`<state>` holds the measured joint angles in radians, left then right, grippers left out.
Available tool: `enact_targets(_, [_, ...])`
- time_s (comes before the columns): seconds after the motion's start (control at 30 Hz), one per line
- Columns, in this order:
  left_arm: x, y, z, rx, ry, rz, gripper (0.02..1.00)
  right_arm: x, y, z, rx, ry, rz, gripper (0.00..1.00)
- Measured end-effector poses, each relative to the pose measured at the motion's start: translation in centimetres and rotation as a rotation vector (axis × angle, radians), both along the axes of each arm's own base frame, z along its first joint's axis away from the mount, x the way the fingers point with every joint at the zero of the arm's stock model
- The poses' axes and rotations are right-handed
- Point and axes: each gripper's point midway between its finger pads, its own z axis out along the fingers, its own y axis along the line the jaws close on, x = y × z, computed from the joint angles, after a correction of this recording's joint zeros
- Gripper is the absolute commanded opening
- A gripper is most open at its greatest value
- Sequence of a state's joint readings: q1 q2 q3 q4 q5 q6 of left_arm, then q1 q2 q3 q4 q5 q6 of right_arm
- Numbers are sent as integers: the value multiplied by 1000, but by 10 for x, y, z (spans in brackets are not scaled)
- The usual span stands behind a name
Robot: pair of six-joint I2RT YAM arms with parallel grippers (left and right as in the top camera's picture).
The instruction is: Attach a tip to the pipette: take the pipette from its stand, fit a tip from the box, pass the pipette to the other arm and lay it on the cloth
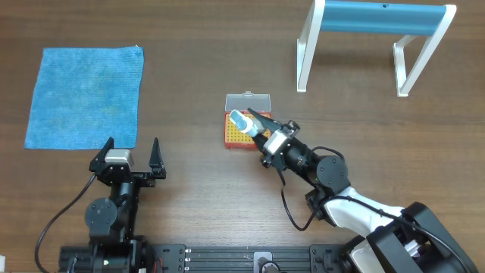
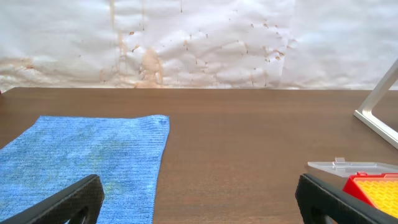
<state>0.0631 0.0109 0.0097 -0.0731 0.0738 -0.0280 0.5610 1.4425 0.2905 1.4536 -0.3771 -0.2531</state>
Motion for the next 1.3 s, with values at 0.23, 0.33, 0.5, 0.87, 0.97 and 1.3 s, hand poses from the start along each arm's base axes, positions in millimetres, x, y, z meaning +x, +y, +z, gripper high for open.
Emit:
enact_targets(0.23, [0, 0, 0, 0, 0, 0, 998, 18, 9, -7, 48, 96, -9, 80])
enact_targets(0.33, [0, 0, 0, 0, 0, 0, 998, 27, 5, -10, 104, 173, -36, 80])
enact_targets(0.5, [0, 0, 0, 0, 0, 0, 998, 45, 0, -12, 222, 299, -79, 80])
enact_targets(0.87, [0, 0, 0, 0, 0, 0, 998, 73, 10, -45, 269, 452, -96, 80])
enact_targets(0.97, [0, 0, 0, 0, 0, 0, 998, 77, 12, -56, 260, 479, -104, 77])
enact_targets(1.3, [0, 0, 0, 0, 0, 0, 998, 86, 18, -75, 239, 513, -113, 82])
